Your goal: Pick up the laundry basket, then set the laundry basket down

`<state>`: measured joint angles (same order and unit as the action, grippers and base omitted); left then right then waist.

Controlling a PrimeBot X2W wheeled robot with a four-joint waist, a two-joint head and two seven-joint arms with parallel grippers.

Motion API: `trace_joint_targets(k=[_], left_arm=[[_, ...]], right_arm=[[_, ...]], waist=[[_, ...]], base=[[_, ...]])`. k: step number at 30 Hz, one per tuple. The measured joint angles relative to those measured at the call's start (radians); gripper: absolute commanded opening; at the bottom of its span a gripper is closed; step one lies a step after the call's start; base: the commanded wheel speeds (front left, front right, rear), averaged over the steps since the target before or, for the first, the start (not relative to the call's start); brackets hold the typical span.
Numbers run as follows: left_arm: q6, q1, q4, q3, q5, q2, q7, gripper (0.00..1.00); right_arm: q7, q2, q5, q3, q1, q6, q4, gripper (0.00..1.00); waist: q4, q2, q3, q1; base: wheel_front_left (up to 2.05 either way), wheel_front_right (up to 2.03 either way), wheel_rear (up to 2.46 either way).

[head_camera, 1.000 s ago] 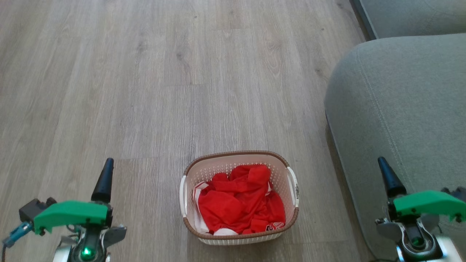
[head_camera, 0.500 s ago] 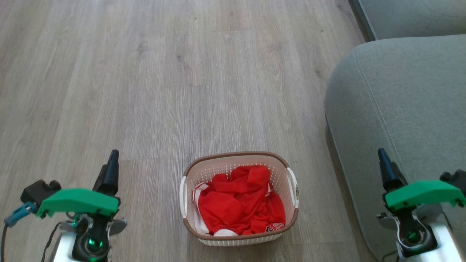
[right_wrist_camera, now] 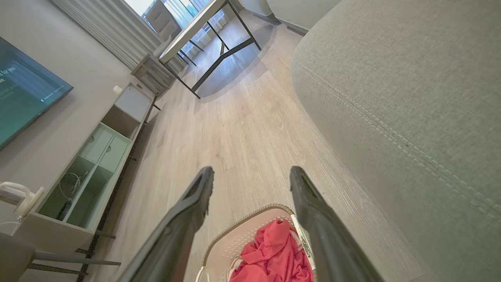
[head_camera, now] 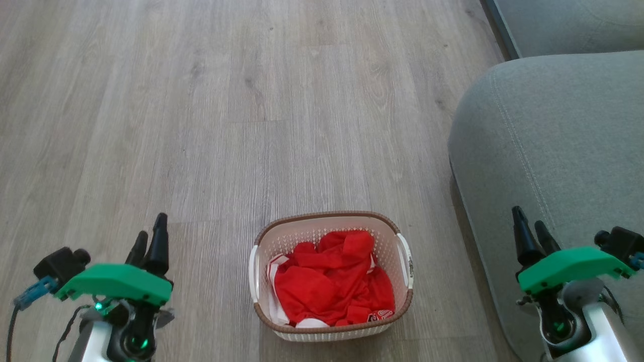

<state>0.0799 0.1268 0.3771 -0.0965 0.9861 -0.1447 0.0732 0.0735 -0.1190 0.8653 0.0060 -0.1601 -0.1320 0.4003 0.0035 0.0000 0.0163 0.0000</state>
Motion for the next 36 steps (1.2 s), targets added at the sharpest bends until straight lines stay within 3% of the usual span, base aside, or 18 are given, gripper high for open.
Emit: trace_joint_targets(k=[22, 36], left_arm=[[-0.027, 0.06, 0.046, -0.069, -0.216, -0.034, 0.052, 1.0], [-0.04, 0.084, 0.063, -0.106, -0.328, -0.052, 0.084, 1.0]], right_arm=[[0.062, -0.045, -0.213, 0.088, -0.044, 0.0, 0.014, 1.0], [0.102, -0.061, -0.358, 0.094, -0.082, 0.0, 0.051, 1.0]], waist=[[-0.001, 0.0, 0.006, 0.0], [-0.001, 0.0, 0.008, 0.0]], base=[[0.0, 0.0, 0.0], [0.0, 0.0, 0.0]])
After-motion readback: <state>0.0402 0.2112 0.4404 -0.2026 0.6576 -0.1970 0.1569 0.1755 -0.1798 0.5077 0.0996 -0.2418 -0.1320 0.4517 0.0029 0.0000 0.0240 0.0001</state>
